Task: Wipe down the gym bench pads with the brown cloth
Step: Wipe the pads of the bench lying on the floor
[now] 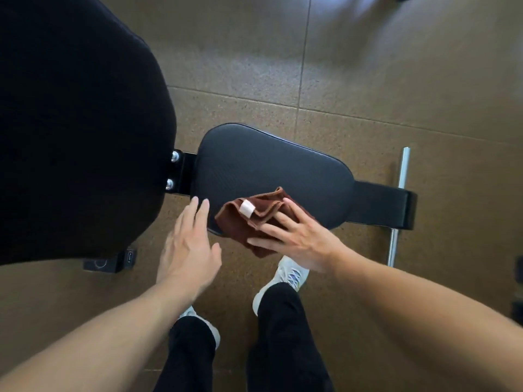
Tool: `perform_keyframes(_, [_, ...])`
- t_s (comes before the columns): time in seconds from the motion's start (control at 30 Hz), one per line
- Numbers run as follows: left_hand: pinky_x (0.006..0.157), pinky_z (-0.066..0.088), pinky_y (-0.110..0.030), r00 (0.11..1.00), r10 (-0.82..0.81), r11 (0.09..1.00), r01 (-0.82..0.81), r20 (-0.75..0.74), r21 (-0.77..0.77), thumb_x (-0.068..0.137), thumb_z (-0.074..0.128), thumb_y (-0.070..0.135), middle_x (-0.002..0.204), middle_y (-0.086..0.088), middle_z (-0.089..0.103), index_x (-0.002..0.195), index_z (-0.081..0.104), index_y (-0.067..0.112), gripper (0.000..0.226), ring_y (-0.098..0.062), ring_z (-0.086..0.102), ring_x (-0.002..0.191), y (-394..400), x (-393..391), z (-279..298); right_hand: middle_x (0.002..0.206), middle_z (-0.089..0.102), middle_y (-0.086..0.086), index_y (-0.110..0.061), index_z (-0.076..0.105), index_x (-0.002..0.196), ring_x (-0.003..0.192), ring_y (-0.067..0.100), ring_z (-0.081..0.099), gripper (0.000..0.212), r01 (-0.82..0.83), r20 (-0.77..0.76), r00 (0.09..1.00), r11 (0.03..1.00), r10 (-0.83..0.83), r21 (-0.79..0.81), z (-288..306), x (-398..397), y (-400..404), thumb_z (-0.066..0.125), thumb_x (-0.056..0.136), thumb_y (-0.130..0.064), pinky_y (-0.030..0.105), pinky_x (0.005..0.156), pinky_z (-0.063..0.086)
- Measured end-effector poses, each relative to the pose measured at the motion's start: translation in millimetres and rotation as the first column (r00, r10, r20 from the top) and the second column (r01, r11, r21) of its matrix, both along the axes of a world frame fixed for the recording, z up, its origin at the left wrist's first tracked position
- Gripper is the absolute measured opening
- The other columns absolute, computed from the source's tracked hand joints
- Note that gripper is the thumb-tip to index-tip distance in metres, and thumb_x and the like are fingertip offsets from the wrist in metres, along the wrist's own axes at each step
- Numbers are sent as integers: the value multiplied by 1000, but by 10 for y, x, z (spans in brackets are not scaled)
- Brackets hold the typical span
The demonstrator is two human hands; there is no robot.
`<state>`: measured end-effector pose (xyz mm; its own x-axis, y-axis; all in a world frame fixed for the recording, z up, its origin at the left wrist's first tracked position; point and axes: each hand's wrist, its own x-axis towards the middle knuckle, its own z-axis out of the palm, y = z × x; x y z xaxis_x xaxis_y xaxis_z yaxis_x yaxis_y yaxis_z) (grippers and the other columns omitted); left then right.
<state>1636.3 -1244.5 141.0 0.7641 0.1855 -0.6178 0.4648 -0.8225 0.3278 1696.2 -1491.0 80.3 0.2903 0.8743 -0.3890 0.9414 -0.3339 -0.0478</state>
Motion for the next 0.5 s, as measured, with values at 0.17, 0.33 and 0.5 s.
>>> perform_keyframes(0.17, [127, 10, -45, 955, -287, 958, 286, 74, 20, 93, 60, 8, 169, 5, -17, 161, 1, 35, 94, -16, -13, 156, -326, 269, -19, 159, 44, 13, -21, 22, 165, 148, 43, 37, 83, 424, 35, 905, 906, -424, 5, 33, -22, -713, 58, 91, -24, 64, 125, 20])
perform_keyframes(0.33, [122, 20, -60, 899, -437, 897, 434, 20, 86, 87, 74, 17, 165, 2, -29, 160, -12, 33, 114, -23, -22, 154, -538, 717, -56, 163, 38, 9, -19, 29, 163, 154, 30, 25, 67, 909, -327, 411, 357, -851, 215, 24, -254, -617, 50, 104, -44, 53, 126, 26])
perform_keyframes(0.5, [120, 16, -63, 898, -412, 852, 441, -157, 284, 65, 91, 49, 161, -14, -35, 154, -31, 19, 154, -33, -24, 152, -512, 1162, -128, 172, 16, -5, -29, 16, 165, 157, 24, 23, 67, 970, -436, -153, -219, -887, 104, 50, 217, -230, 41, 107, -50, 52, 120, 33])
